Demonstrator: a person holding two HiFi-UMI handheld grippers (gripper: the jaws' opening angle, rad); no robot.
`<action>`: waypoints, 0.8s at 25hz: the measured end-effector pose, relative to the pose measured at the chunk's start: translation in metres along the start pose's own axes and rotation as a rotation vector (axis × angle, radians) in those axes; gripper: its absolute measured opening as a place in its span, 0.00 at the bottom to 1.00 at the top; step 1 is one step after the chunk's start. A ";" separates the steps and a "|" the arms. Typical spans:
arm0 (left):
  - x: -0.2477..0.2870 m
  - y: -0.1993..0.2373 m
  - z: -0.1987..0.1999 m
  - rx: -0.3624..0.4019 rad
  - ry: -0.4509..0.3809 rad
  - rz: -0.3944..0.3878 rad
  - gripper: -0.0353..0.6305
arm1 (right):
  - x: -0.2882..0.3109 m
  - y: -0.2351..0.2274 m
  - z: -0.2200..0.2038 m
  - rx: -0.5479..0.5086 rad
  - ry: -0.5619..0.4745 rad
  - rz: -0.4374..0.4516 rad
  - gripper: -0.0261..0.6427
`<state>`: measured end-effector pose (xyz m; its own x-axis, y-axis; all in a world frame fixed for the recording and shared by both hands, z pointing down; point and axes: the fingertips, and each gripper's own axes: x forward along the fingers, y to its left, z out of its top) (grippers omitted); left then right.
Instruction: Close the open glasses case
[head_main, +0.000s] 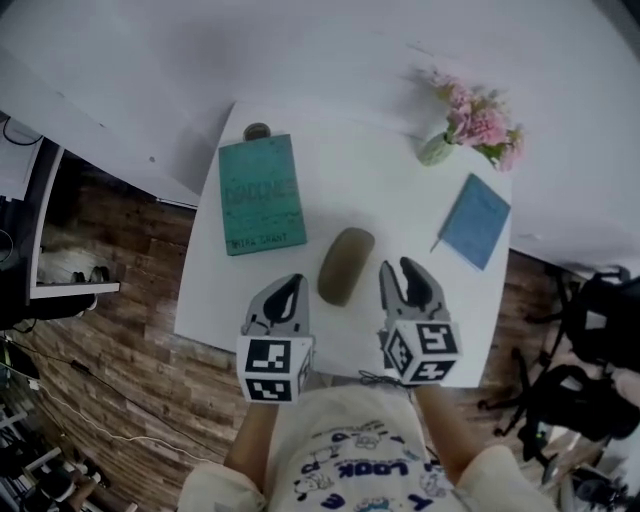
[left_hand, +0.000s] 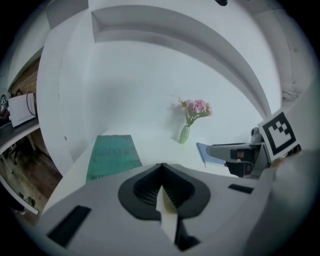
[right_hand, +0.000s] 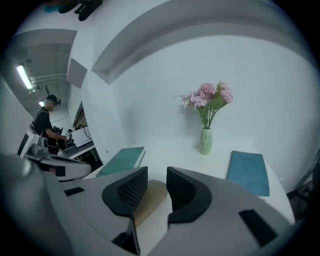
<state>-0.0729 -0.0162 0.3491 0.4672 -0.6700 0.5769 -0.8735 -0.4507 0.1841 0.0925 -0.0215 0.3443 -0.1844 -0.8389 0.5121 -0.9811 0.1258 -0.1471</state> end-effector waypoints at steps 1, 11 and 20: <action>-0.002 0.000 0.011 0.011 -0.027 0.006 0.06 | -0.004 -0.001 0.005 -0.021 -0.025 -0.015 0.20; -0.017 -0.009 0.080 0.127 -0.210 0.052 0.06 | -0.030 -0.009 0.034 -0.144 -0.170 -0.138 0.14; -0.025 -0.014 0.098 0.180 -0.281 0.063 0.06 | -0.046 0.013 0.063 -0.175 -0.276 -0.137 0.09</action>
<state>-0.0589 -0.0514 0.2542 0.4540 -0.8250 0.3366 -0.8756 -0.4831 -0.0028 0.0917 -0.0151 0.2655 -0.0511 -0.9627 0.2658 -0.9952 0.0713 0.0666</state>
